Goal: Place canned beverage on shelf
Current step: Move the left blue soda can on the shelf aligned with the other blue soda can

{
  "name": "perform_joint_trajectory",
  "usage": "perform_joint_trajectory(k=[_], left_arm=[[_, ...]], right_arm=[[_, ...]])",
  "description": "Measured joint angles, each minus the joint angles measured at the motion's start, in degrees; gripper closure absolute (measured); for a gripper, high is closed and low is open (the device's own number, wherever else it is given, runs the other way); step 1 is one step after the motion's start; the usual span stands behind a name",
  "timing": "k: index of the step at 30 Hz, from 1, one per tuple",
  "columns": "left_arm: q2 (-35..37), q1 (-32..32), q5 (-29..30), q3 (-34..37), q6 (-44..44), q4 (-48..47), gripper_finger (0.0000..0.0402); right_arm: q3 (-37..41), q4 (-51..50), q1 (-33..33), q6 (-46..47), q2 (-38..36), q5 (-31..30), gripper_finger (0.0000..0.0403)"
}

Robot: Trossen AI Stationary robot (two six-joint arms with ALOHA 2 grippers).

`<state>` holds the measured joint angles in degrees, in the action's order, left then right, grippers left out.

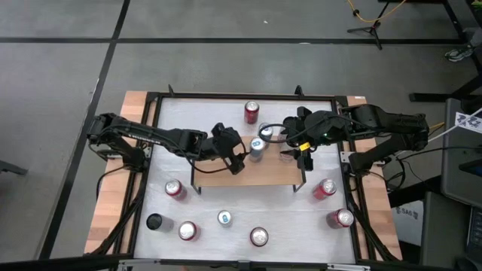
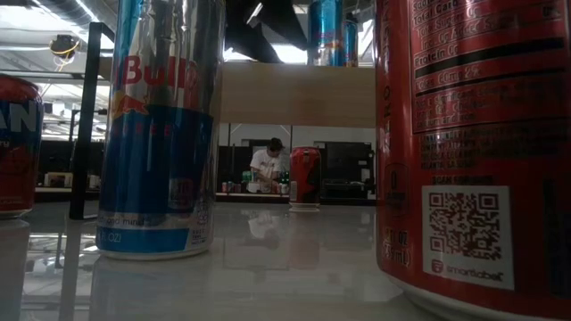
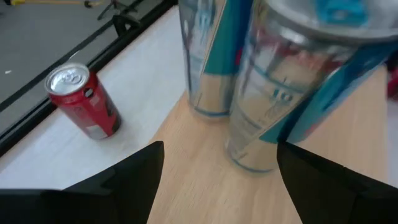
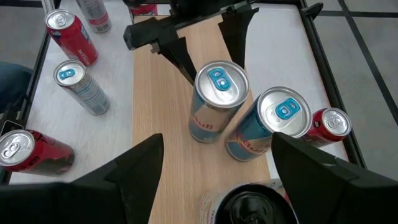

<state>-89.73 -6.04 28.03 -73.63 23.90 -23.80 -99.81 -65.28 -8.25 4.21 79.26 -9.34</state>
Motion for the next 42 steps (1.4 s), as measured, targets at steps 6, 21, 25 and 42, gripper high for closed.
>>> perform_joint_trajectory(k=[6,21,25,42], left_arm=[[-0.19,0.58,0.02,0.0,0.02,2.24,0.0095],[-3.96,2.29,-0.71,0.04,0.13,6.67,0.0095],[-3.87,2.29,-0.68,-0.04,0.13,7.57,0.0095],[-3.74,2.29,-2.32,-0.02,-1.0,9.23,0.0095]], right_arm=[[0.0,0.0,0.0,0.0,0.0,0.0,0.0116],[0.0,-0.39,0.0,0.0,0.02,0.0,0.0116],[0.0,-0.39,0.0,0.0,0.02,0.0,0.0116],[0.0,-0.39,0.0,0.0,0.02,0.0,0.0116]])
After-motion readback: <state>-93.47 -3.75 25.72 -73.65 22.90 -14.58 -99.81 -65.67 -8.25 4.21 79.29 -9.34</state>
